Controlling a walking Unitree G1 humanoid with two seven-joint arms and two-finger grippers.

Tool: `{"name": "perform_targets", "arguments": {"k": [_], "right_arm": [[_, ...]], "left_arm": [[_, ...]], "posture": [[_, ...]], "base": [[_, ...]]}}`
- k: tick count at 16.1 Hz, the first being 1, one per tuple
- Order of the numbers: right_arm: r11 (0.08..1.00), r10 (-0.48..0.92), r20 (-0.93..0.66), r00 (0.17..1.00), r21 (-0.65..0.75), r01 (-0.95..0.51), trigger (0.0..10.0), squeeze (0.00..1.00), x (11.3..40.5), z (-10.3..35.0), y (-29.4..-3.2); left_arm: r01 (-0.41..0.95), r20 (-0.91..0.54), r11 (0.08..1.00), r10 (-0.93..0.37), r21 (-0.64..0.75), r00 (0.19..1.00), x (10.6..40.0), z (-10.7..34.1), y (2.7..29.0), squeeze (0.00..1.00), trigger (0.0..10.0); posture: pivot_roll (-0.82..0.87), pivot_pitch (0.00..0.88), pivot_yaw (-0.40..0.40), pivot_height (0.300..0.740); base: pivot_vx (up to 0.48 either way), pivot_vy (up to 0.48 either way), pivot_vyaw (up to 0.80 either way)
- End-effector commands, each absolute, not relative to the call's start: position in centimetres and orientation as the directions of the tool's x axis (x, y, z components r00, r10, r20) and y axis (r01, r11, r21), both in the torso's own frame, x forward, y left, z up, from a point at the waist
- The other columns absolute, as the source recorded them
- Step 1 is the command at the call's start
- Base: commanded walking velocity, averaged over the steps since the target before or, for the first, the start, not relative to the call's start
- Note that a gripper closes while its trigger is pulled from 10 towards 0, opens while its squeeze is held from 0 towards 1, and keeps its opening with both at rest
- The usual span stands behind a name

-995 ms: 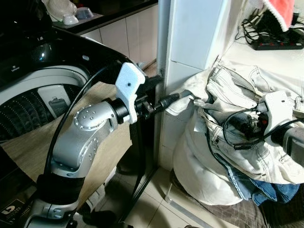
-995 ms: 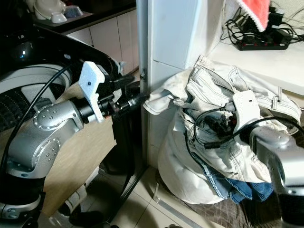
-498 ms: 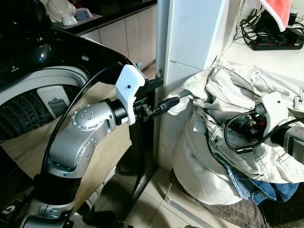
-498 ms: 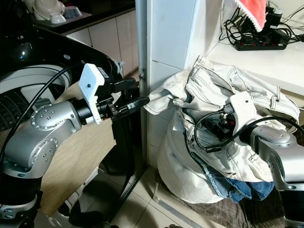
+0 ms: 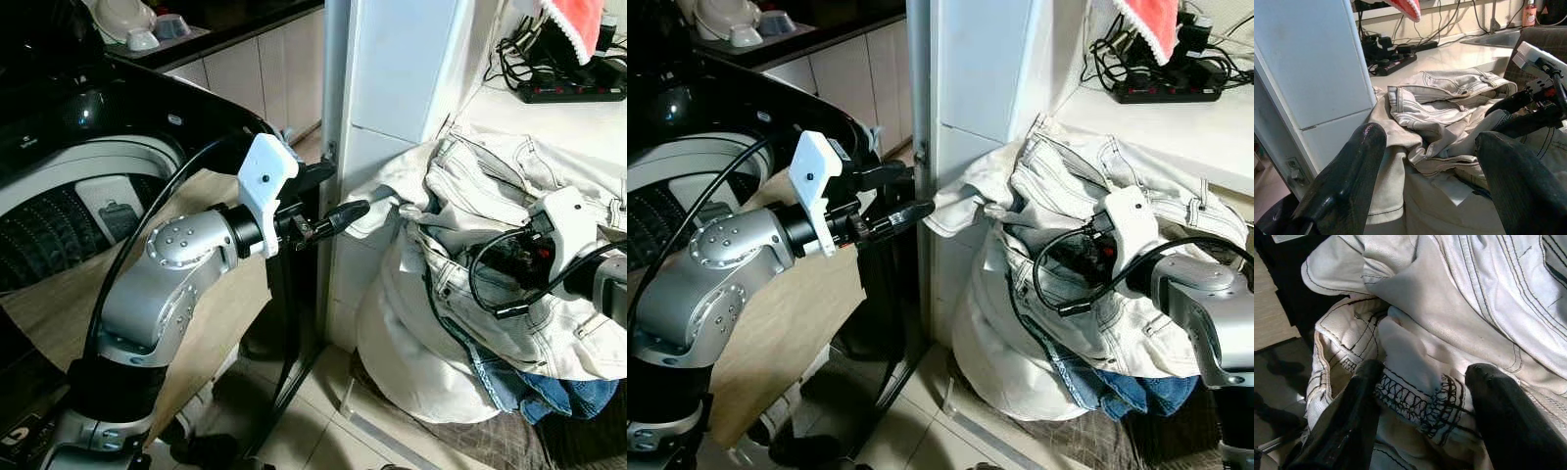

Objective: Clothes washing

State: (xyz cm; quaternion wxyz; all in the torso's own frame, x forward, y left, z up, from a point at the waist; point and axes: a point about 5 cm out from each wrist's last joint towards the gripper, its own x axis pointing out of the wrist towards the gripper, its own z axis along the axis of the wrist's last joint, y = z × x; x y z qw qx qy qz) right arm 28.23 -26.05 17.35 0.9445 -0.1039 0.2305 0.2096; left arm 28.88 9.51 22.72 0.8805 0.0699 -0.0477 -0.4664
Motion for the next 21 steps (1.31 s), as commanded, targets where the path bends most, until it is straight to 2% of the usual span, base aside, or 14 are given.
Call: {"name": "perform_targets", "arguments": {"k": [1, 7, 10, 12, 13, 16, 18, 20, 21], "right_arm": [[0.885, 0.367, -0.457, 0.810, -0.098, -0.456, 0.0, 0.00, 28.3, 17.9, -26.0], [0.870, 0.443, -0.405, 0.800, -0.023, -0.493, 0.0, 0.00, 28.2, 18.7, -25.6], [0.868, 0.496, -0.212, 0.842, 0.080, -0.491, 0.0, 0.00, 28.6, 22.3, -25.6], [0.852, 0.501, 0.047, 0.864, 0.145, -0.503, 0.0, 0.00, 28.9, 27.5, -26.2], [0.849, 0.501, 0.081, 0.862, 0.149, -0.507, 0.0, 0.00, 28.9, 28.2, -26.3], [0.824, 0.461, 0.313, 0.830, 0.197, -0.532, 0.0, 0.00, 28.8, 32.8, -26.3], [0.783, 0.412, 0.481, 0.774, 0.247, -0.571, 0.0, 0.00, 28.7, 36.0, -25.5], [0.752, 0.412, 0.514, 0.753, 0.275, -0.599, 0.0, 0.00, 29.0, 36.5, -24.6], [0.754, 0.426, 0.494, 0.758, 0.270, -0.599, 0.0, 0.00, 29.2, 36.1, -24.2]], "left_arm": [[0.816, 0.021, 0.544, -0.834, 0.196, 0.551, 28.7, 23.1, 9.3, 0.00, 10.0], [0.807, 0.029, 0.555, -0.827, 0.200, 0.561, 28.8, 23.1, 9.4, 0.00, 10.0], [0.787, 0.057, 0.584, -0.808, 0.199, 0.586, 29.0, 23.4, 9.6, 0.00, 10.0], [0.766, 0.091, 0.612, -0.789, 0.195, 0.607, 29.4, 23.9, 9.7, 0.00, 10.0], [0.764, 0.096, 0.616, -0.787, 0.194, 0.610, 29.5, 24.0, 9.7, 0.00, 10.0], [0.751, 0.132, 0.631, -0.775, 0.193, 0.618, 29.7, 24.6, 9.1, 0.00, 10.0], [0.763, 0.213, 0.625, -0.778, 0.164, 0.591, 29.6, 26.2, 8.0, 0.00, 10.0], [0.788, 0.308, 0.607, -0.773, 0.104, 0.555, 29.8, 28.1, 6.4, 0.00, 10.0], [0.796, 0.342, 0.601, -0.765, 0.075, 0.546, 29.8, 28.8, 5.8, 0.37, 10.0]], "posture": [[-0.14, 0.000, 0.044, 0.740], [-0.13, 0.000, 0.042, 0.740], [-0.13, 0.000, 0.042, 0.740], [-0.13, 0.000, 0.042, 0.740], [-0.14, 0.000, 0.043, 0.740], [-0.14, 0.000, 0.043, 0.740], [-0.14, 0.000, 0.038, 0.740], [-0.14, 0.000, 0.031, 0.740], [-0.14, 0.000, 0.028, 0.740]], "base": [[0.000, 0.000, 0.00], [0.000, 0.000, 0.00], [0.000, 0.000, 0.00], [0.000, 0.000, 0.00], [0.000, 0.000, 0.00], [0.000, 0.000, 0.00], [0.000, 0.000, 0.00], [0.000, 0.000, 0.00], [0.000, 0.000, 0.00]]}}
